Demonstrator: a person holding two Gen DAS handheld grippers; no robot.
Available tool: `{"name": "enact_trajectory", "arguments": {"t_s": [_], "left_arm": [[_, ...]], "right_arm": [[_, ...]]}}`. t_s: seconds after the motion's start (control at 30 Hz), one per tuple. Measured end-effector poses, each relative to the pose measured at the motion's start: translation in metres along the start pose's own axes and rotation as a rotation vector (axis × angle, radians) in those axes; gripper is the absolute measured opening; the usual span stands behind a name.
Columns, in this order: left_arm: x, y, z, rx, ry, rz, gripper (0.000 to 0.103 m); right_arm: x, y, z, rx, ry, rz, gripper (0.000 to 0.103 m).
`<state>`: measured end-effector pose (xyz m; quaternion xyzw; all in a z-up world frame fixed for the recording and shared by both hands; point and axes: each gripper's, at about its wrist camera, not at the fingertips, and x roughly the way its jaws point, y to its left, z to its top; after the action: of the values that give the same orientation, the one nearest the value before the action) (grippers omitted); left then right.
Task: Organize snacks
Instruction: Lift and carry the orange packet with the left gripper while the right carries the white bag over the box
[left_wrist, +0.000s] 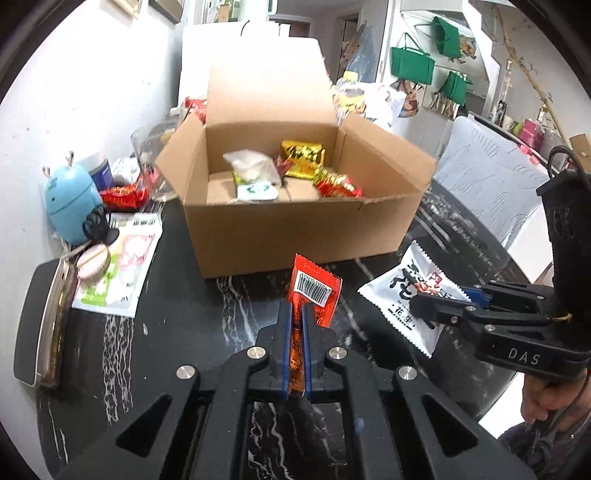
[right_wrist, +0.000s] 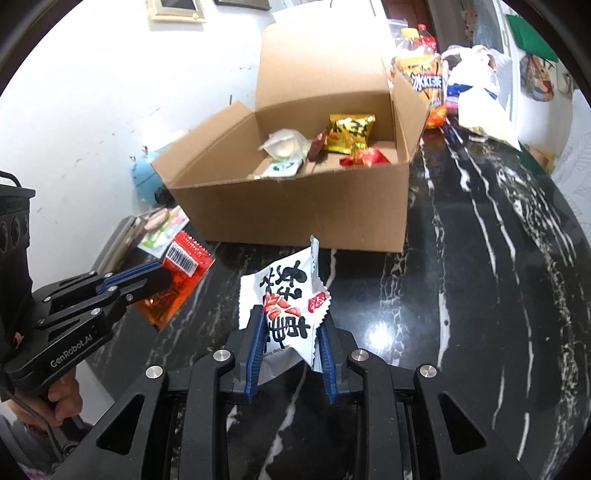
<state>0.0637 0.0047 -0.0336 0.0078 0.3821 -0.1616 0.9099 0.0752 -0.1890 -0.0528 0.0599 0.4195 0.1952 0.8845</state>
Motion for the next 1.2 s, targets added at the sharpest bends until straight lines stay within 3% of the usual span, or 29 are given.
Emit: {"name": "enact_trajectory", "arguments": {"t_s": [0.37,0.7,1.2], "left_arm": [[-0.023,-0.010,0.034,0.014,-0.111,-0.056,0.005],[-0.040,-0.013,0.085,0.032,-0.247,-0.048,0.005],[-0.008,0.000,0.165,0.037,-0.331,-0.042,0.005]], "right_arm": [[-0.035,0.010,0.029,-0.041,-0.078,0.029,0.027],[-0.059,0.018,0.078,-0.118,-0.175,0.042,0.027],[-0.049,0.010,0.165,-0.192,-0.250,0.035,0.027]]}}
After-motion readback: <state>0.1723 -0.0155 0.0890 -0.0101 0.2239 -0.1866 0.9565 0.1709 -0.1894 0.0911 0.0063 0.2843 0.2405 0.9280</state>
